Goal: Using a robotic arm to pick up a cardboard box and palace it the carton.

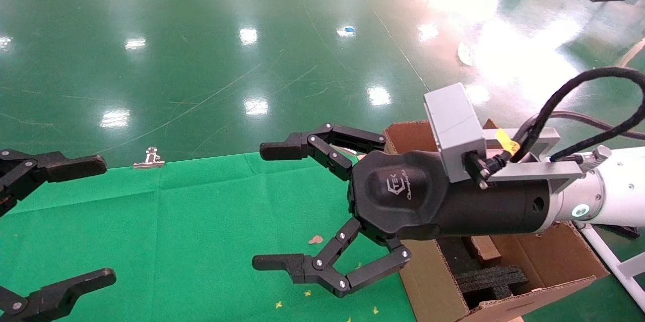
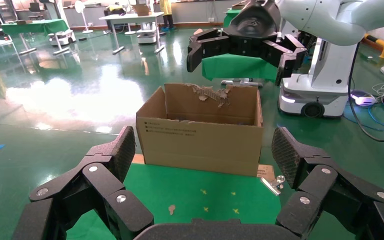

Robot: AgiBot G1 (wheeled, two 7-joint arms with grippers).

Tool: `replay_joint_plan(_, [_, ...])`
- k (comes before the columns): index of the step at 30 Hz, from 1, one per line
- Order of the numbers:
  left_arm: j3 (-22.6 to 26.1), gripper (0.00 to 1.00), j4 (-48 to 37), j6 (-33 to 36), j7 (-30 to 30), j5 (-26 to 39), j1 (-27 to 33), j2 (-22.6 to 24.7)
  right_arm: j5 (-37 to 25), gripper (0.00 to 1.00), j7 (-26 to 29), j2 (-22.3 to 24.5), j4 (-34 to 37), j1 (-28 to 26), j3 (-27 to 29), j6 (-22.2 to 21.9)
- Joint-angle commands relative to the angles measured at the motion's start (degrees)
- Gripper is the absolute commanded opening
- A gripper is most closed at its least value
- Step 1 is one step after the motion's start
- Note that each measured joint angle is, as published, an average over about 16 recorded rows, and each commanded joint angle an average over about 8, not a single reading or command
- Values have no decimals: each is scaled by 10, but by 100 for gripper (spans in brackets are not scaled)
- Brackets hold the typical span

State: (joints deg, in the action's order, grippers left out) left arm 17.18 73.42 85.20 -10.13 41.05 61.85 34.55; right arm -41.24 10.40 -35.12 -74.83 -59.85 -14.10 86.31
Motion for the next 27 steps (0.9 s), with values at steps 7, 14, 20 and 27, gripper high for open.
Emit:
replay_joint_plan(7, [0,100,0,0,0,0,0,0,-2,100,2,0,6,-8,-9,-3])
replay_joint_plan(14, [0,100,0,0,0,0,0,0,-4,100,3,1,9,-12,-14,-4])
replay_joint_plan(20, [0,100,0,0,0,0,0,0,-5,100,3,1,11,-14,-16,-5])
replay_joint_plan(27, [0,100,0,0,0,0,0,0,-6,100,3,1,12,-15,-17,-6])
